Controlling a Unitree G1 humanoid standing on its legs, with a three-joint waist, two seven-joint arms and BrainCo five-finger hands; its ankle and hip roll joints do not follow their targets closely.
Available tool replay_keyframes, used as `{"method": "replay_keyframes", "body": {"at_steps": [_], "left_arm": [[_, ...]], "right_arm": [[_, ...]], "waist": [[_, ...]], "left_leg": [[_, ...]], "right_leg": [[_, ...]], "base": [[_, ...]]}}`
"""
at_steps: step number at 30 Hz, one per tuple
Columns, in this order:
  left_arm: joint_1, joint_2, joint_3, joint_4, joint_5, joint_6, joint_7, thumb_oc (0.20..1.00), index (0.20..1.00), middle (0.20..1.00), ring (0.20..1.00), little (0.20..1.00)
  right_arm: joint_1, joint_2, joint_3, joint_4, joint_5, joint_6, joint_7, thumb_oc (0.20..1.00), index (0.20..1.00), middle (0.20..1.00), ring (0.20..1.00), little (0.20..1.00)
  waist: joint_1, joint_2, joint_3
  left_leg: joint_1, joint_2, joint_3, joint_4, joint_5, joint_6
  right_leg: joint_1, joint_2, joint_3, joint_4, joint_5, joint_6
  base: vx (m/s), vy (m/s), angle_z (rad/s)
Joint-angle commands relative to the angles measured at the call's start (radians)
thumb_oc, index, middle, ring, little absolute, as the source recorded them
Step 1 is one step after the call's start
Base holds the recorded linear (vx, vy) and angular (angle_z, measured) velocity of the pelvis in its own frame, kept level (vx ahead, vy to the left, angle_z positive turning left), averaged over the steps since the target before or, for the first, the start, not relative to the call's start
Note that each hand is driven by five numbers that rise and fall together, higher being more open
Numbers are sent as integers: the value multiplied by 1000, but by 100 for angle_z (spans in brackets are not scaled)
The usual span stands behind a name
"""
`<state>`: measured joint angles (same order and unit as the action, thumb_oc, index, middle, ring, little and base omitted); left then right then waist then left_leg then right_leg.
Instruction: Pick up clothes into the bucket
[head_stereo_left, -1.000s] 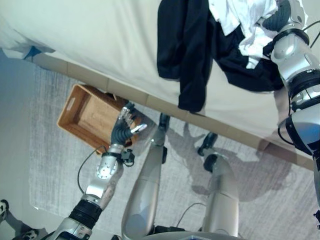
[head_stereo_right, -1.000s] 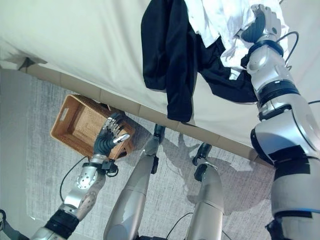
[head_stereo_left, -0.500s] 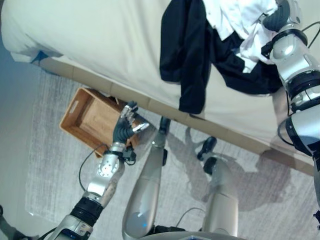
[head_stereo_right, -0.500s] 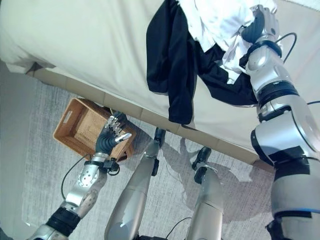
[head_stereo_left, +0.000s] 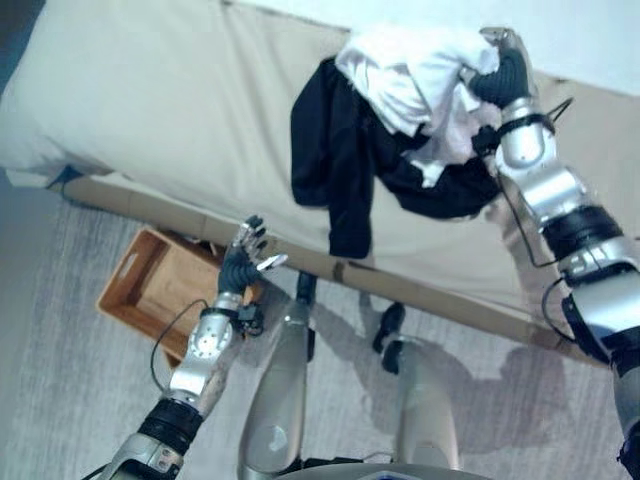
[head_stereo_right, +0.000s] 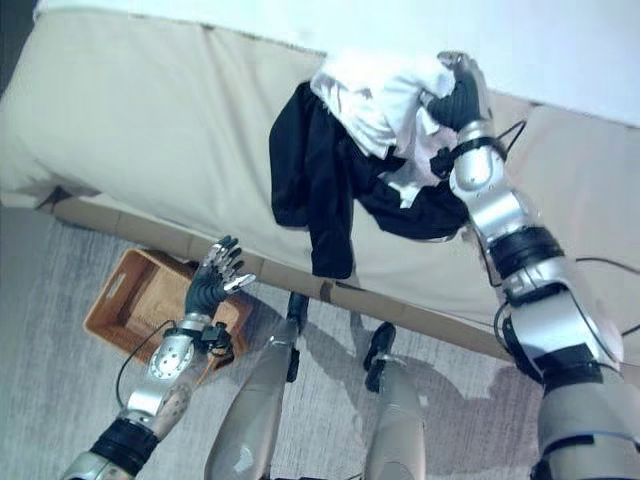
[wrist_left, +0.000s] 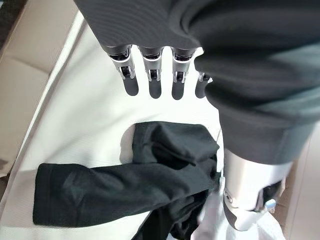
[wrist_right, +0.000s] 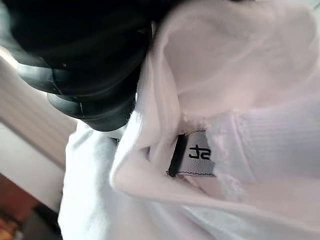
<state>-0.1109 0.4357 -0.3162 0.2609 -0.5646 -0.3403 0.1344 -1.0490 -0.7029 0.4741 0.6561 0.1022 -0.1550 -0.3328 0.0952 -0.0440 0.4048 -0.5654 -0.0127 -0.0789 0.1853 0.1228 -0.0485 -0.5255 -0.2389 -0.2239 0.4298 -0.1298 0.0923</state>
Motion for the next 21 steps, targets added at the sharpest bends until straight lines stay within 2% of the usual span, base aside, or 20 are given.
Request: {"method": "replay_keyframes", "body": {"at_steps": [1, 8, 11, 18, 21], "left_arm": [[54, 8, 23, -1, -11, -28, -35, 1000, 1000, 1000, 1000, 1000], [103, 8, 64, 15, 11, -10, -71, 1000, 1000, 1000, 1000, 1000], [110, 8, 66, 13, 17, -7, -74, 1000, 1000, 1000, 1000, 1000], [123, -12, 80, 26, 47, 18, -86, 1000, 1000, 1000, 1000, 1000], [127, -25, 79, 28, 47, 27, -89, 1000, 1000, 1000, 1000, 1000]], "right_arm": [[11, -52, -67, -55, 66, -97, 11, 200, 200, 200, 200, 200], [190, -108, -153, -257, 119, -136, 94, 200, 200, 200, 200, 200], [217, -108, -171, -272, 132, -139, 100, 200, 200, 200, 200, 200], [311, -98, -240, -436, 234, -162, 163, 200, 200, 200, 200, 200], [332, -109, -257, -486, 252, -163, 175, 200, 200, 200, 200, 200]], "waist": [[-8, -38, -76], [-35, -57, -149], [-37, -58, -158], [-51, -68, -251], [-56, -68, -269]], "left_leg": [[35, 66, 11, 72, -111, -9], [188, 88, 21, -28, -87, -19], [211, 91, 22, -42, -84, -21], [347, 109, 52, -110, -86, -23], [375, 110, 57, -121, -89, -23]], "right_leg": [[182, -70, 3, -233, 174, 93], [332, -60, -20, -347, 205, 108], [352, -57, -23, -361, 210, 109], [454, -34, -23, -420, 220, 114], [475, -31, -21, -423, 218, 114]], "base": [[78, -31, -8], [95, -36, -6], [71, -19, -4], [86, -20, -4], [82, -18, -11]]}}
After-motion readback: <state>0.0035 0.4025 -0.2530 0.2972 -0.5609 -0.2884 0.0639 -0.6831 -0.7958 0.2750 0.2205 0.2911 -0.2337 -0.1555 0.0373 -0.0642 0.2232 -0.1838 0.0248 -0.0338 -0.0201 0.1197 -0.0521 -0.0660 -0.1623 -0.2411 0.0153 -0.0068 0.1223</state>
